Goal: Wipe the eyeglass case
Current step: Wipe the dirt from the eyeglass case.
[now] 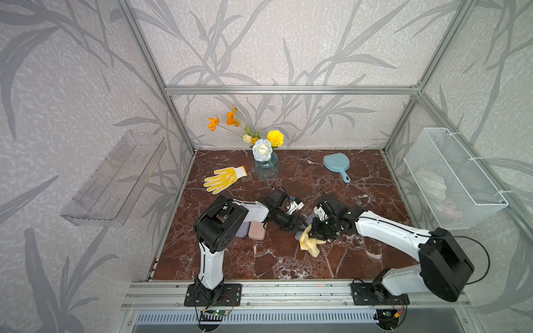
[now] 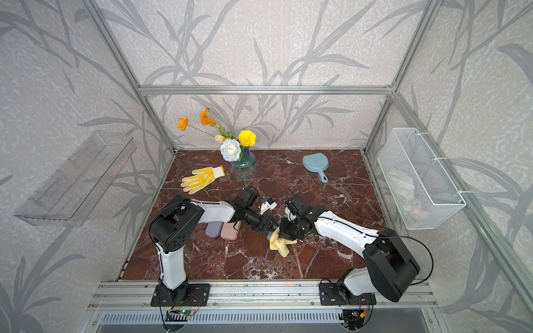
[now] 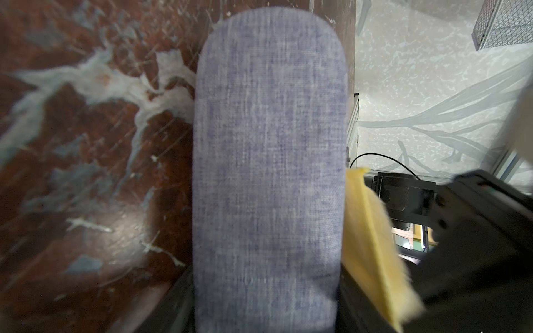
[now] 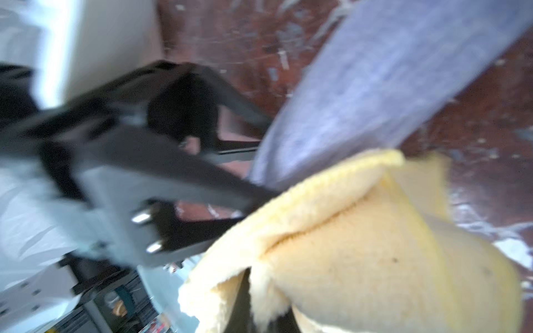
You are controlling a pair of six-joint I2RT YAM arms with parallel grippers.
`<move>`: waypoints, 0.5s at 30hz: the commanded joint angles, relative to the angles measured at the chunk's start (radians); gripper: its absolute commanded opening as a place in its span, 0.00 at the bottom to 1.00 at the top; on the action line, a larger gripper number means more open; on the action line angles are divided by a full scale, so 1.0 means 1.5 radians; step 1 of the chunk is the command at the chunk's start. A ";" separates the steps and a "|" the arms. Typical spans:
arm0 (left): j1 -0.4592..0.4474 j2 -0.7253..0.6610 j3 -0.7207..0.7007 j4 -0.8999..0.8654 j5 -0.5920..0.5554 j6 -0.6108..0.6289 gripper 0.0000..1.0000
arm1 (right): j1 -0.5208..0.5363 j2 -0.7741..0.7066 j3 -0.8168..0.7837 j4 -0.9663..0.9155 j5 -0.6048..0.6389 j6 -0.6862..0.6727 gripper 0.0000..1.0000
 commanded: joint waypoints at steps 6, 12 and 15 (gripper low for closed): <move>-0.008 0.025 -0.026 -0.044 -0.079 0.003 0.00 | -0.186 -0.022 0.043 -0.063 0.104 -0.147 0.00; -0.009 0.021 -0.026 -0.038 -0.073 -0.003 0.00 | -0.209 0.146 0.117 -0.095 0.258 -0.219 0.00; -0.009 0.020 -0.025 -0.036 -0.072 -0.006 0.00 | -0.196 0.199 0.135 -0.069 0.253 -0.205 0.00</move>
